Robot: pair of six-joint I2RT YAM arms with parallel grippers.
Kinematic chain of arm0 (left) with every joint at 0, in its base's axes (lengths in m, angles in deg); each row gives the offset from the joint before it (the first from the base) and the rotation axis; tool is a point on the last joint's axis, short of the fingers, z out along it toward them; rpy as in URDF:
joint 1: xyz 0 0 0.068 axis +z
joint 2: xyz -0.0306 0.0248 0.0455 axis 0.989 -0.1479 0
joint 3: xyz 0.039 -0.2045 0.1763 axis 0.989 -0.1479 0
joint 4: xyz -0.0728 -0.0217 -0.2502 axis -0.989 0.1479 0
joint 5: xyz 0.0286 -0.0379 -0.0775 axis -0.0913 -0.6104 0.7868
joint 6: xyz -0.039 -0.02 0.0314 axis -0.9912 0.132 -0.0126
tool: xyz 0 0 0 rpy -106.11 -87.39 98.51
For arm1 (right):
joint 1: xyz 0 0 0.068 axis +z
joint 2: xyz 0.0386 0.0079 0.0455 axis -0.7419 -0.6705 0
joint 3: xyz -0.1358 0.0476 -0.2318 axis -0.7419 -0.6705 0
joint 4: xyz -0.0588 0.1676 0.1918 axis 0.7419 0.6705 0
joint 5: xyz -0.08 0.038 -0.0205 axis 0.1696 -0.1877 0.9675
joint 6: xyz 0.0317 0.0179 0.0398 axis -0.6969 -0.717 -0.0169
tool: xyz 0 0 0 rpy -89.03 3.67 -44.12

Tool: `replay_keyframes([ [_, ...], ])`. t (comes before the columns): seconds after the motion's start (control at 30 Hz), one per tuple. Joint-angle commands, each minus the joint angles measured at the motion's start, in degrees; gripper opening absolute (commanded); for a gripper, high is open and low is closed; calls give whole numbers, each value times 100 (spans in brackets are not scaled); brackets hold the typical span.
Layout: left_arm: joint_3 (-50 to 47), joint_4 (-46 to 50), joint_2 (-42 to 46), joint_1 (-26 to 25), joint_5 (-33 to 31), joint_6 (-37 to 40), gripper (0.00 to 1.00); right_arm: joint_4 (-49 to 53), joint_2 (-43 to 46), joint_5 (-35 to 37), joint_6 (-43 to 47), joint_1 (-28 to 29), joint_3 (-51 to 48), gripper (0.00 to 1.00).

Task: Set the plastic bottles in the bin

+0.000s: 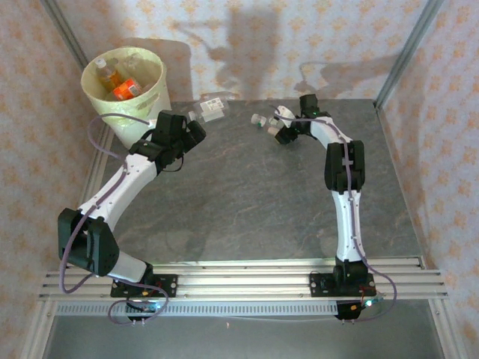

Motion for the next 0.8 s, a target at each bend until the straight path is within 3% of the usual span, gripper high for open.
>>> replay_keyframes([
  [0.0,-2,28,-42,-2,-94,113,100,-620,765,56,-50,42,-823,57],
  [0.13,13,-77,-206,8,207,56,100,-1758,1716,148,-846,51,-2136,50],
  [0.27,-265,-784,-293,3,825,-168,100,-2996,2917,197,-1813,111,-3714,49],
  [0.43,-337,-1436,-391,-102,1415,-305,100,-2767,4049,137,-2322,311,-4686,46],
  [0.57,-131,-1510,-386,-451,1400,-84,100,-2682,4838,-50,-3056,492,-5191,42],
  [0.77,-71,-2381,-460,-909,1857,-33,99,-2913,5741,102,-4103,1001,-5908,41],
])
